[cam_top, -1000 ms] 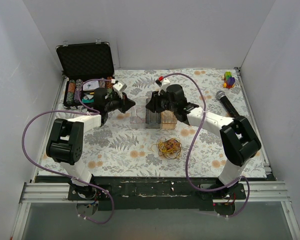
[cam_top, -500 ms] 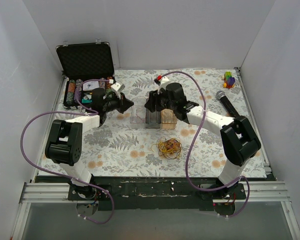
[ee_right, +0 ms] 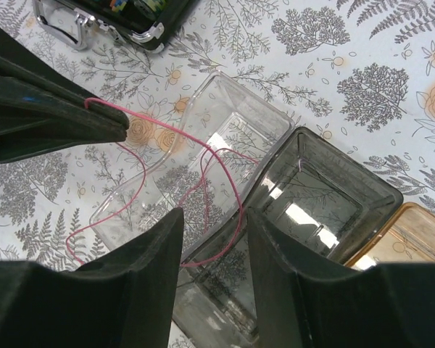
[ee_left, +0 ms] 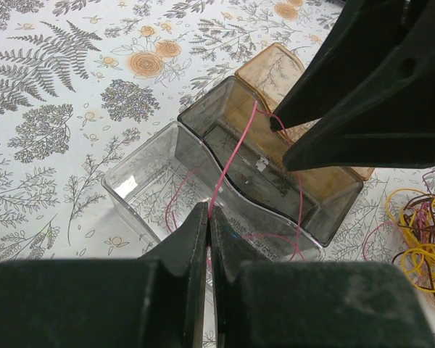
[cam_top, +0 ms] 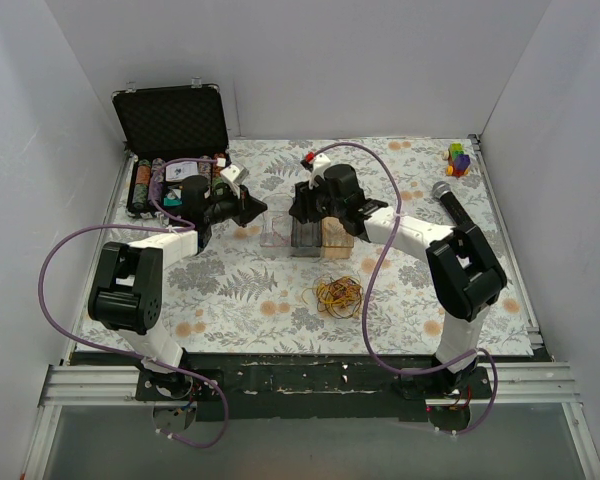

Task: Untangle the cables
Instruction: Place the cable in the bin.

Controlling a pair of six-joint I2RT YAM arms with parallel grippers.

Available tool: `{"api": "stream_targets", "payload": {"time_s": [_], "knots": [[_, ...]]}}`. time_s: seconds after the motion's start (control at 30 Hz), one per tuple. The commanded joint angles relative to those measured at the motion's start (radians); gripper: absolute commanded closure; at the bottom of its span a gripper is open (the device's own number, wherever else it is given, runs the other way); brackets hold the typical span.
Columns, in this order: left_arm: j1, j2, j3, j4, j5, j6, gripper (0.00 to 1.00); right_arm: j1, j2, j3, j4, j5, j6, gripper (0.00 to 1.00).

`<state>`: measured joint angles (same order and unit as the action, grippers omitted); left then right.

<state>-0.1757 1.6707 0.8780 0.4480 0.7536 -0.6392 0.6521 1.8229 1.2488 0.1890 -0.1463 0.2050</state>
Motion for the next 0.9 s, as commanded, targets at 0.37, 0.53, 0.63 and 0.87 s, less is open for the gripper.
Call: {"api": "stream_targets", "payload": {"time_s": [0.37,0.53,0.63,0.87], "knots": [[0.005,-0.066,-0.011,0.001,0.026,-0.004,1.00,0.029,0.058,0.095,0.053,-0.072,0.017,0.93],[0.005,-0.065,-0.007,0.015,0.020,-0.019,1.00,0.104,0.075,0.095,0.052,-0.032,0.027,0.99],[0.005,-0.065,-0.004,0.021,0.023,-0.043,1.00,0.136,0.093,0.093,0.063,-0.009,0.042,0.99],[0.005,-0.069,0.022,0.005,0.101,-0.071,1.00,0.141,0.098,0.069,0.086,0.004,0.068,0.99]]}}
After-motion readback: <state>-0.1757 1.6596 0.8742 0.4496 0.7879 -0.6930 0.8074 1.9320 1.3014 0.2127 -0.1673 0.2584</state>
